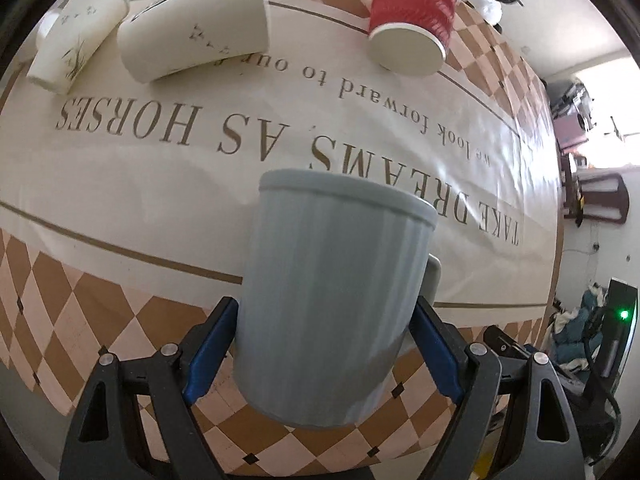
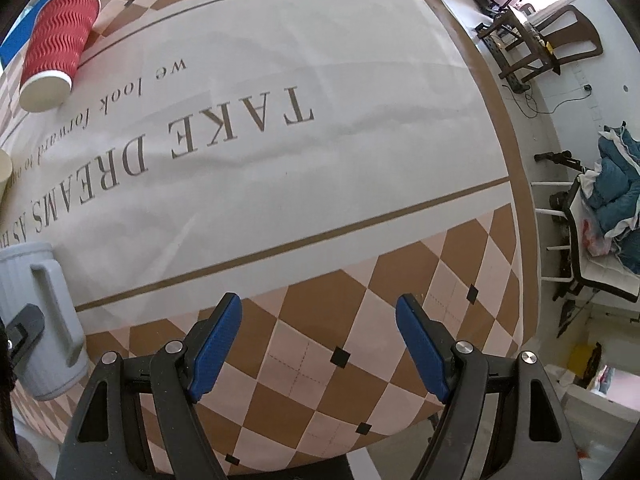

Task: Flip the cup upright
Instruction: 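Lift the grey mug with the right tool and rotate it upright, then lower the upright grey mug onto the cloth and open the right tool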

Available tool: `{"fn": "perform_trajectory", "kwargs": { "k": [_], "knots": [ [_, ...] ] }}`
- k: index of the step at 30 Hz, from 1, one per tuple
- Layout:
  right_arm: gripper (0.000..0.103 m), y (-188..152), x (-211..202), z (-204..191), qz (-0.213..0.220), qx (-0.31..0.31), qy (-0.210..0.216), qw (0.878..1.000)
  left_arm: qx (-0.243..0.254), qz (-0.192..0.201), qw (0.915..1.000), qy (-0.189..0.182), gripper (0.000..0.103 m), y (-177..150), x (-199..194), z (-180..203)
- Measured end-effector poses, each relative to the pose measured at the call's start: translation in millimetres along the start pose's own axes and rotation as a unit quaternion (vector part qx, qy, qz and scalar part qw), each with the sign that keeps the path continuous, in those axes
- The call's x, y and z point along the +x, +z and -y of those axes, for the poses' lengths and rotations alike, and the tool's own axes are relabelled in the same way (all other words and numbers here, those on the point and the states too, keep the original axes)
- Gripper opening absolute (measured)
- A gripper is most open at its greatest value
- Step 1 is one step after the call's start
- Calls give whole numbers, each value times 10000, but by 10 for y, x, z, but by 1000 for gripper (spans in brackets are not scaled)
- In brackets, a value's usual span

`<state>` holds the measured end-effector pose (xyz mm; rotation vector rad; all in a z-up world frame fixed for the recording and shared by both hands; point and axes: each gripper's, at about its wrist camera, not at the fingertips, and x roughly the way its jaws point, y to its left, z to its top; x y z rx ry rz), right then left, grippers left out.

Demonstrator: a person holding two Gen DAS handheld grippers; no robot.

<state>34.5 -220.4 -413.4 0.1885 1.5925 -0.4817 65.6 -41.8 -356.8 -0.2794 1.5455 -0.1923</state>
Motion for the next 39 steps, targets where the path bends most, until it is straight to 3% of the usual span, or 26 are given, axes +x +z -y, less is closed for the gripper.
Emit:
{"fn": "perform_trajectory", "kwargs": {
  "k": [6, 13, 19, 22, 24, 31, 39],
  "knots": [
    [81, -6, -20, 51, -63, 108, 55, 9999, 309, -191, 9993, 108, 86, 37, 72, 86],
    [81, 172, -86, 363, -104, 250, 327, 9991, 691, 53, 9975, 139, 97, 99, -121, 257],
    [81, 144, -326, 396, -76, 392, 648, 9971, 726, 544, 9956, 225, 103, 183, -568, 117],
    [81, 117, -502, 358, -85, 404, 897, 9951, 763, 746, 9923, 622, 103, 208, -743, -21],
    [82, 95, -619, 291, -66, 340, 1060, 9938, 858, 774, 9863, 1175, 103, 216, -793, -193],
    [82, -13, -944, -261, -83, -266, 1454, 9890, 987, 682, 9708, 2077, 103, 153, -602, -719],
    [82, 76, -927, -749, -178, -793, 1428, 9864, 763, 402, 9760, 1998, 103, 139, -275, -971]
  ]
}}
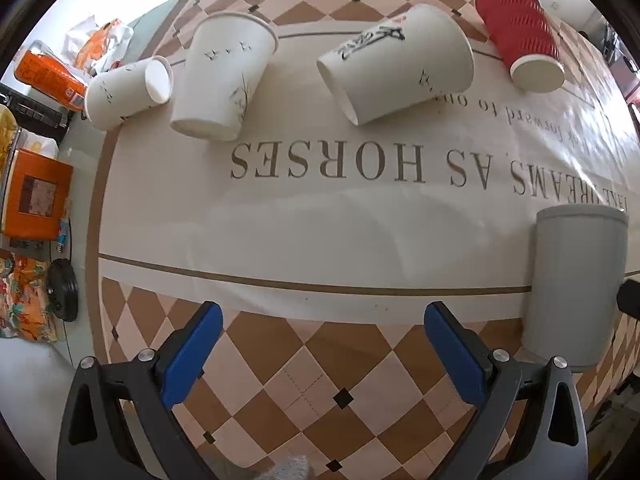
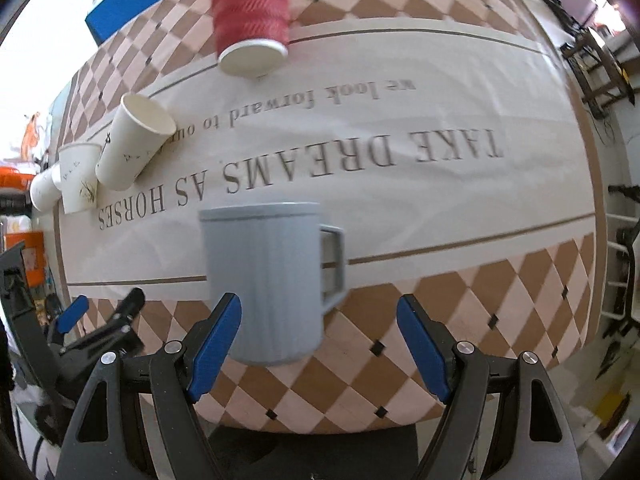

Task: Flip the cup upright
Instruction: 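Lower the upright grey mug onto the cloth and open the right tool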

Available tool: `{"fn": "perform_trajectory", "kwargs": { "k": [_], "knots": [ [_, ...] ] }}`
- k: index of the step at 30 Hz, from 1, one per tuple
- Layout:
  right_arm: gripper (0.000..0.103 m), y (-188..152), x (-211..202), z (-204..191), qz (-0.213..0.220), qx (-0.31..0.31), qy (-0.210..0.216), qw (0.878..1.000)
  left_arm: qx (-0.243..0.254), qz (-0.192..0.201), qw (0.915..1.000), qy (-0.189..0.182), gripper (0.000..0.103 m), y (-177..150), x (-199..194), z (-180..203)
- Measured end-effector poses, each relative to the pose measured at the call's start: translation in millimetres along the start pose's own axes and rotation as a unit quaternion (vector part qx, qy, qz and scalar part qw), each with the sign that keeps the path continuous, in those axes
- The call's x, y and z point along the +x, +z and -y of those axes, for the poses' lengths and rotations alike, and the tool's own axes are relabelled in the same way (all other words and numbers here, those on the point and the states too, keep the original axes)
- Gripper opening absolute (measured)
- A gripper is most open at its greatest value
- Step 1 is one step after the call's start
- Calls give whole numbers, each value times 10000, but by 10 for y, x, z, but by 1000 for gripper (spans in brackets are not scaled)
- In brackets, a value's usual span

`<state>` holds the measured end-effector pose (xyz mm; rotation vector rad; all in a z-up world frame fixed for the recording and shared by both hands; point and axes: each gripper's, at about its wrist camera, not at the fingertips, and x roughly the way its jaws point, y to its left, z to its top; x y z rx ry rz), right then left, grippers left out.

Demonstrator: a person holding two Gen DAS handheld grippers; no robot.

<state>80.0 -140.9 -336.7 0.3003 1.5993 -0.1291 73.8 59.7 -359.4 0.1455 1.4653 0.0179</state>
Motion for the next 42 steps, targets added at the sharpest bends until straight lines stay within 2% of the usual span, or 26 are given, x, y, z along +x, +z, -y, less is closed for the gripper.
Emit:
{"fn": "perform_trajectory", "kwargs": {
  "k": [13, 15, 19, 24, 29, 33, 37, 42],
  "knots": [
    [80, 224, 384, -231, -528, -173, 348, 9978, 22, -130, 9999, -9, 103, -88, 208, -87],
    [78, 233, 420, -263, -571, -196, 414, 9973, 8, -167, 9999, 1, 103, -98, 220, -78],
    [78, 254, 469, -294, -610, -274, 395, 9970, -49, -165, 9999, -5, 103, -79, 255, -88],
    [77, 261, 487, -206, -522, -195, 600, 9966, -123, -102, 9999, -39, 103, -50, 272, -122],
    [77, 242, 315, -6, 11, -49, 565, 9984, -263, 82, 9996, -23, 103, -20, 258, -154],
    [77, 287, 99, 120, 696, -13, 474, 9964, -287, -16, 9994, -176, 103, 64, 278, -68],
    [77, 371, -33, 161, 1505, -57, 382, 9879, -254, -18, 9995, -177, 103, 158, 336, -5],
    [77, 439, 6, 85, 2398, -297, 116, 9703, -155, 45, 9999, 16, 103, 277, 392, 42]
  ]
}}
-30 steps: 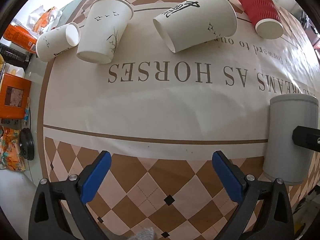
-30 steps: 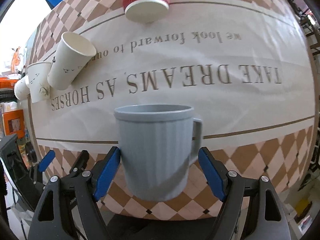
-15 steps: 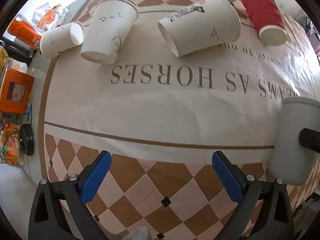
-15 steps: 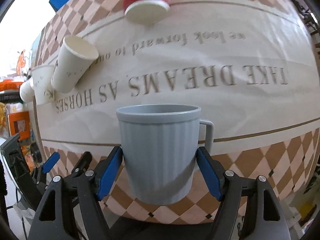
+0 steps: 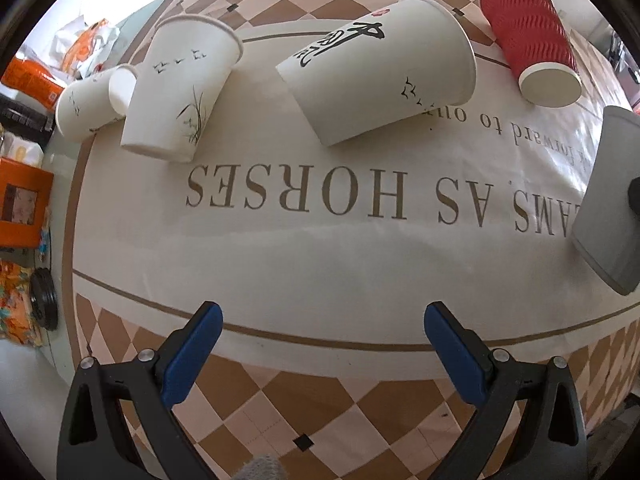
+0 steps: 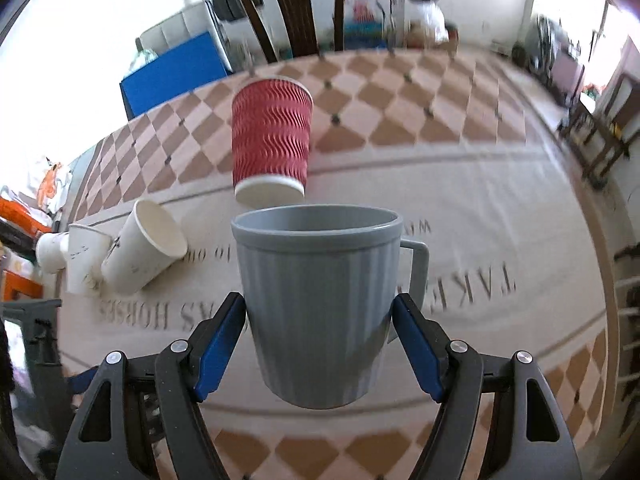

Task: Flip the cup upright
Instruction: 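Lower the upright grey mug onto the cloth and open the right tool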

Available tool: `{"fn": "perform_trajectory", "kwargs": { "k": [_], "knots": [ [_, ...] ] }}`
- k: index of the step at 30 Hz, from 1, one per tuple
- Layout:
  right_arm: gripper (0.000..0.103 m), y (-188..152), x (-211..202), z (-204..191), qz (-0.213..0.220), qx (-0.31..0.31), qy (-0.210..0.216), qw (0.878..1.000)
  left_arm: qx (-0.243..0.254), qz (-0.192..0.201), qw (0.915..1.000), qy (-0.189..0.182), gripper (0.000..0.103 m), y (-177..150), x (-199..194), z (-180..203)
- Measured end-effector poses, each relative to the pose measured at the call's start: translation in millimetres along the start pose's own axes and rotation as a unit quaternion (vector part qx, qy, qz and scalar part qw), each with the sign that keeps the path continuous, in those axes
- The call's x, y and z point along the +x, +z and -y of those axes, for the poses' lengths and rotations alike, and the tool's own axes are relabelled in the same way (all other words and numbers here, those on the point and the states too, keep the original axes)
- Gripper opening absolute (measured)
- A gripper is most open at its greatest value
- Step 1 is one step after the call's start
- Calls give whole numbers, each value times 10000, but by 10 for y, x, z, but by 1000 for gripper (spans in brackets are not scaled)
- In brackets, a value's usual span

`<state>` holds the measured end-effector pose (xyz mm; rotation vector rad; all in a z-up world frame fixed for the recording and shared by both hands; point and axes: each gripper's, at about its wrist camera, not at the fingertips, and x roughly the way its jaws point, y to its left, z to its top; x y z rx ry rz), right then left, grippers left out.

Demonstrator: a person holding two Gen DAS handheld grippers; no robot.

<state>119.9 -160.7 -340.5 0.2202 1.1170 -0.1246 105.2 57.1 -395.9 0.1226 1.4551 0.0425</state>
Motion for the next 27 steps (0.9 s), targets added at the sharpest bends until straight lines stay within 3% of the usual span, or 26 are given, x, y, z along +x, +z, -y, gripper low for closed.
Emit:
{"fn": "perform_trajectory", "kwargs": {
  "k": [5, 9, 19, 27],
  "knots": [
    [77, -200, 0, -122, 614, -433, -208, 9970, 102, 41, 9999, 101, 103, -10, 2, -6],
    [77, -404, -65, -165, 822, -577, -275, 9946, 153, 33, 9998, 103, 103, -136, -52, 96],
    [78, -852, -108, -76, 564, -390, -267, 9973, 319, 248, 9992, 7, 103, -302, -215, 189],
    [91, -951, -359, -1, 504, -377, -393, 9972, 350, 465, 9983, -19, 103, -489, -609, 292]
  ]
}}
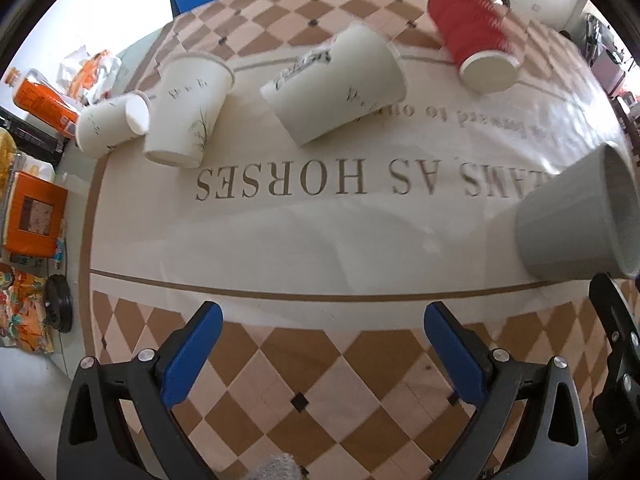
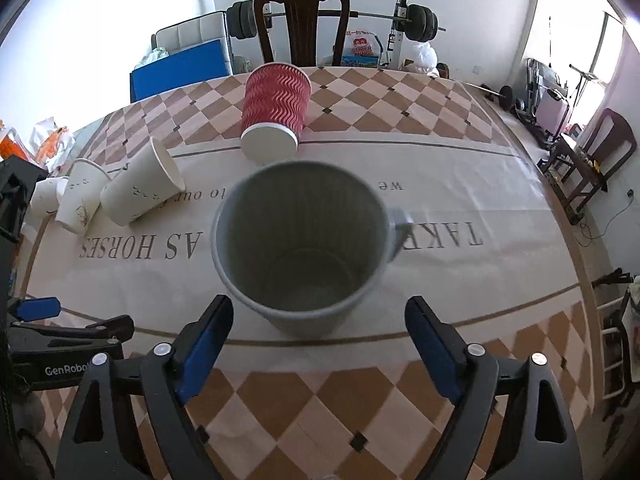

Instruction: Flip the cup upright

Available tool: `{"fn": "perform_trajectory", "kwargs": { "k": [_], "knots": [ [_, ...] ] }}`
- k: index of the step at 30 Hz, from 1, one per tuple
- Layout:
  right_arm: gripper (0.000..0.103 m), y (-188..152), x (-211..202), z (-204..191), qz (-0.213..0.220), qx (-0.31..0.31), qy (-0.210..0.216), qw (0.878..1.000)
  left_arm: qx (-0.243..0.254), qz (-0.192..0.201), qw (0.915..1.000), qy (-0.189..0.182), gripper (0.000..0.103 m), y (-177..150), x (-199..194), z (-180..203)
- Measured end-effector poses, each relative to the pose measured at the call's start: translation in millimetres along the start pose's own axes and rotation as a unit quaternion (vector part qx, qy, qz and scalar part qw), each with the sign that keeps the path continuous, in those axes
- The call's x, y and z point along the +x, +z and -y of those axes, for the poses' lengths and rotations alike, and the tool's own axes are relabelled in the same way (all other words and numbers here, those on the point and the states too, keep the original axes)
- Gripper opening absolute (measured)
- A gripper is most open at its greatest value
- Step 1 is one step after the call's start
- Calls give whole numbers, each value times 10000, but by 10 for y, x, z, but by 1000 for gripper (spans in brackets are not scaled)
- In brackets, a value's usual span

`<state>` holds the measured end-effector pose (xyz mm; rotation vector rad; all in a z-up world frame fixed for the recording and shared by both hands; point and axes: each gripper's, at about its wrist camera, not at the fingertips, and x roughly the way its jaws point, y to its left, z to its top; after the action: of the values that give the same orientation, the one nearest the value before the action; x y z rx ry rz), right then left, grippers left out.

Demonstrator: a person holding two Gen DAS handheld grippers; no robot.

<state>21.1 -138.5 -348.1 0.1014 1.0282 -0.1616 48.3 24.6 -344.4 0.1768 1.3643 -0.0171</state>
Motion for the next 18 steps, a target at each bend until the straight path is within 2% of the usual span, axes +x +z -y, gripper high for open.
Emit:
{"fn": "perform_trajectory", "kwargs": {
  "k": [5, 8, 18],
  "knots": [
    [103, 27, -439, 224, -52, 203, -106, 9997, 10, 323, 9995, -21, 103, -54, -531, 88],
    [103, 103, -767, 373, -81, 259, -317, 9991, -19, 554, 9984, -75, 103, -135, -952, 147],
    [103, 420, -2102, 769, 1, 185, -379, 9991, -174, 1393, 9897, -279, 103, -267, -2246, 236]
  ]
}}
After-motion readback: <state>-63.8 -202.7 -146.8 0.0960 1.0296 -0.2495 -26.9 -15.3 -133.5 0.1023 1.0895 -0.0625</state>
